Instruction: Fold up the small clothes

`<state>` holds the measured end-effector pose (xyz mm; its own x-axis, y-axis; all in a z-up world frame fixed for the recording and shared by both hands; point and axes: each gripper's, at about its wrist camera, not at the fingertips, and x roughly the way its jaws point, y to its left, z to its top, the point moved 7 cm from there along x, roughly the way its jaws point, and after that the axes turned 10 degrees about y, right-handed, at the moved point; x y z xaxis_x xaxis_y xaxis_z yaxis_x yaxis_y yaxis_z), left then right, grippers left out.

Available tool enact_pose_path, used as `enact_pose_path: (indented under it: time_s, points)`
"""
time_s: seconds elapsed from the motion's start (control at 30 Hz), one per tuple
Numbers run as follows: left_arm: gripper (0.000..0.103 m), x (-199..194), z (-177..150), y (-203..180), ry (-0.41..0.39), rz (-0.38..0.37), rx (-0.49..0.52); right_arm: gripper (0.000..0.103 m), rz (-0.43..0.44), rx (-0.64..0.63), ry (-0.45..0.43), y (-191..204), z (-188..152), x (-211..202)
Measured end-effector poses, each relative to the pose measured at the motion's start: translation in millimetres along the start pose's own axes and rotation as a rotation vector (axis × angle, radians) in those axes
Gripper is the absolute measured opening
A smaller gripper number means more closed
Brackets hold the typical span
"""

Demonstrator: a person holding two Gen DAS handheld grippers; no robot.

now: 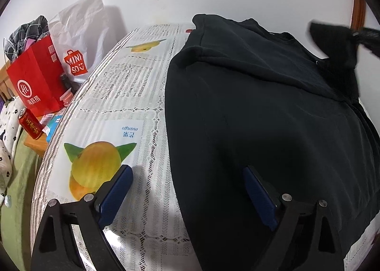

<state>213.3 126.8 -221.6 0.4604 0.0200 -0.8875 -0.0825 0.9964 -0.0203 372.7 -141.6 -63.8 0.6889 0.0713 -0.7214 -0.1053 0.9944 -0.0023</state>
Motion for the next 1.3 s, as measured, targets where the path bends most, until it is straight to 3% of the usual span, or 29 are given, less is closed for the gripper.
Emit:
enact_pose_path:
  time_s: [0.17, 0.2, 0.27, 0.3, 0.33, 0.37, 0.5, 0.67, 0.8, 0.87, 0.93, 1.03, 1.3]
  points:
    - [0.096, 0.2, -0.2, 1.2, 0.002, 0.0, -0.006, 0.013, 0.011, 0.009, 0.135, 18.6, -33.9, 44.4]
    - [0.096, 0.2, -0.1, 1.0, 0.001, -0.001, -0.006, 0.02, 0.044, 0.019, 0.147, 17.6, -40.9, 43.2]
    - [0.096, 0.1, -0.3, 0.8, 0.001, -0.001, -0.006, 0.05, 0.047, 0.042, 0.144, 10.6, -52.1, 36.5]
    - [0.096, 0.1, -0.3, 0.8, 0.001, -0.001, -0.006, 0.073, 0.026, 0.048, 0.127, 1.9, -56.6, 27.7]
    - [0.096, 0.1, -0.3, 0.8, 0.001, 0.0, -0.006, 0.083, 0.024, 0.052, 0.102, -6.6, -60.1, 18.2]
    - [0.096, 0.1, -0.3, 1.0, 0.001, -0.001, -0.006, 0.084, 0.023, 0.056, 0.082, -13.7, -62.9, 7.9]
    - [0.096, -0.4, -0.2, 1.3, 0.0, -0.002, -0.008, 0.085, -0.019, 0.081, 0.053, -52.6, -86.0, -27.9]
    - [0.093, -9.6, 0.9, 4.3, 0.034, -0.015, -0.051, 0.085, -0.192, 0.145, 0.062, -136.6, -133.1, -67.9]
    - [0.093, -44.1, 12.6, -12.2, -0.038, -0.024, -0.023, 0.085, -0.326, 0.189, 0.099, -200.7, -174.7, -85.4]
    - [0.093, -58.4, 19.1, -25.7, -0.069, -0.028, 0.003, 0.077, -0.326, 0.207, 0.159, -222.8, -195.1, -81.4]
    - [0.093, -70.9, 26.7, -48.4, -0.089, -0.054, 0.038, 0.061, -0.332, 0.237, 0.208, -244.1, -217.1, -76.1]
    - [0.093, -78.5, 35.7, -83.7, -0.117, -0.067, 0.101, 0.051, -0.312, 0.286, 0.255, -267.0, -238.5, -67.0]
    - [0.091, -59.0, 51.4, -183.6, -0.106, -0.081, 0.233, 0.05, -0.289, 0.286, 0.261, -279.5, -246.8, -51.7]
